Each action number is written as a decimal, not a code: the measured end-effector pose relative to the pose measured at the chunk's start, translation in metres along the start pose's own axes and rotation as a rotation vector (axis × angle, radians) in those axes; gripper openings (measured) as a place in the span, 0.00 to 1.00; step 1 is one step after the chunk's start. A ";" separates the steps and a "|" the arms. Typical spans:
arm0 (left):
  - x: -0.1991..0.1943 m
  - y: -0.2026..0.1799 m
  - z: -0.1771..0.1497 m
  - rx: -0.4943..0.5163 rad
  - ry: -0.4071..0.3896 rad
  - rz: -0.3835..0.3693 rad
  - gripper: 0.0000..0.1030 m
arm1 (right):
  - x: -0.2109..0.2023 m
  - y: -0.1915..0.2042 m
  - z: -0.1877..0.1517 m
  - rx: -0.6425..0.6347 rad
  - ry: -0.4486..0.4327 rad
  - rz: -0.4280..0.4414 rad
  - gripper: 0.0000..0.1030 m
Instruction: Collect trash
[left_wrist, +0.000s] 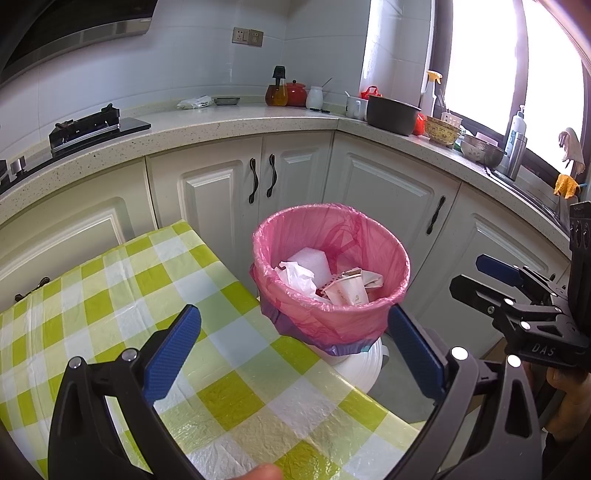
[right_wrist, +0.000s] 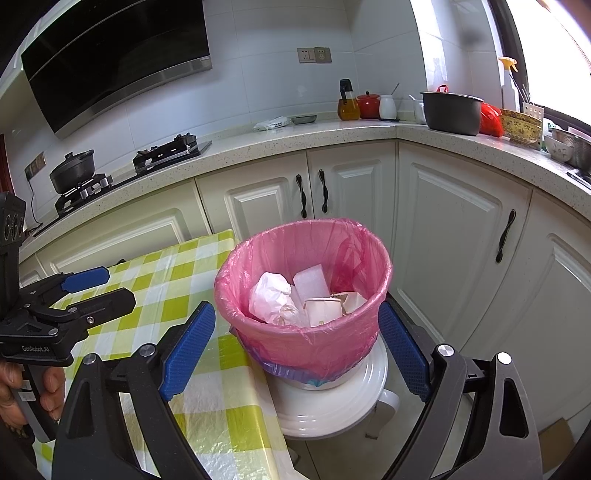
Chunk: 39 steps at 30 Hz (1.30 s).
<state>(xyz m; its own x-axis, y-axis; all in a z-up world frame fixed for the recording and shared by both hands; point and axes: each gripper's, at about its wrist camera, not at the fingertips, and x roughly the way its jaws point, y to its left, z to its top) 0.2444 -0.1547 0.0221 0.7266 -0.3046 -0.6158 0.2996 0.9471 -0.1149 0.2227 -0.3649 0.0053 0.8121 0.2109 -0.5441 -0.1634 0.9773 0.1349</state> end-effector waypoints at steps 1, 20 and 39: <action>0.001 0.000 0.000 0.000 0.000 0.000 0.95 | 0.000 0.000 0.000 -0.001 0.000 -0.001 0.82; 0.001 0.000 0.000 0.001 0.002 -0.003 0.95 | 0.000 0.000 0.000 0.000 0.002 0.001 0.82; 0.003 -0.007 -0.003 0.040 0.003 0.000 0.95 | 0.001 0.000 0.000 0.002 0.002 0.002 0.82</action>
<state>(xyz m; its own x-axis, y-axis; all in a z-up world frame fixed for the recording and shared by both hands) 0.2426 -0.1622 0.0184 0.7247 -0.3040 -0.6184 0.3242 0.9423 -0.0834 0.2232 -0.3646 0.0047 0.8106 0.2124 -0.5458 -0.1636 0.9769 0.1372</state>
